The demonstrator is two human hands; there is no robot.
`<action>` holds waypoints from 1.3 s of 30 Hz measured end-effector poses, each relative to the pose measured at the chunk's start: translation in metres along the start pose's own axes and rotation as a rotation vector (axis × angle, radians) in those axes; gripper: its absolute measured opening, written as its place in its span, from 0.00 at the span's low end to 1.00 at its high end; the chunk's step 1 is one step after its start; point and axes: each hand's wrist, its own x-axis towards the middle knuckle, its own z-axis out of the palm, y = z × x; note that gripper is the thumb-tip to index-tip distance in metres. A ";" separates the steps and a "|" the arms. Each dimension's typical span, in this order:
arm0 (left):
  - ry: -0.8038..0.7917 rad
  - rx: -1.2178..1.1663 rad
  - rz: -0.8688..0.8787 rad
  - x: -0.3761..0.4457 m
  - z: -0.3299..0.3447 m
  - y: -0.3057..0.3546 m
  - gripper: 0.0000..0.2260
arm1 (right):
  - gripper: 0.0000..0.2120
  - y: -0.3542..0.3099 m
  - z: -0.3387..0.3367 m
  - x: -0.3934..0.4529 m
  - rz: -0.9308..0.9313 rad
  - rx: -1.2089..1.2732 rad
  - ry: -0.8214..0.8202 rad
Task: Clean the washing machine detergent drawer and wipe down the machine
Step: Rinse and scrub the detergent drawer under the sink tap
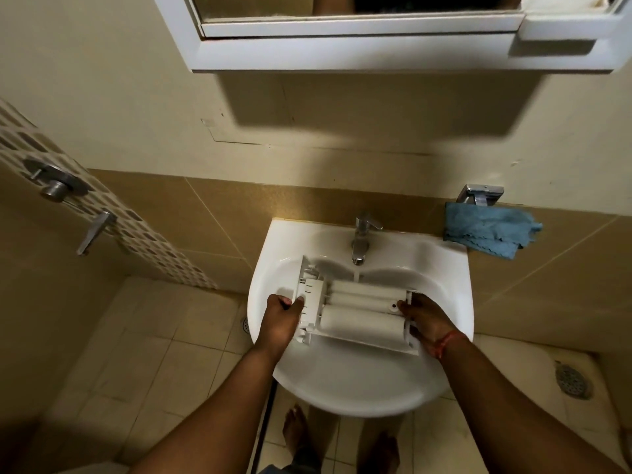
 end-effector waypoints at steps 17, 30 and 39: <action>-0.138 -0.102 -0.015 0.012 0.028 0.000 0.12 | 0.14 -0.032 0.092 0.039 0.072 0.580 -0.002; -0.167 -0.287 -0.082 0.022 0.024 -0.010 0.13 | 0.26 0.092 0.140 0.005 -1.050 -1.255 0.079; -0.182 -0.251 -0.024 0.024 0.020 -0.011 0.12 | 0.41 0.069 0.129 0.022 -0.830 -1.427 0.049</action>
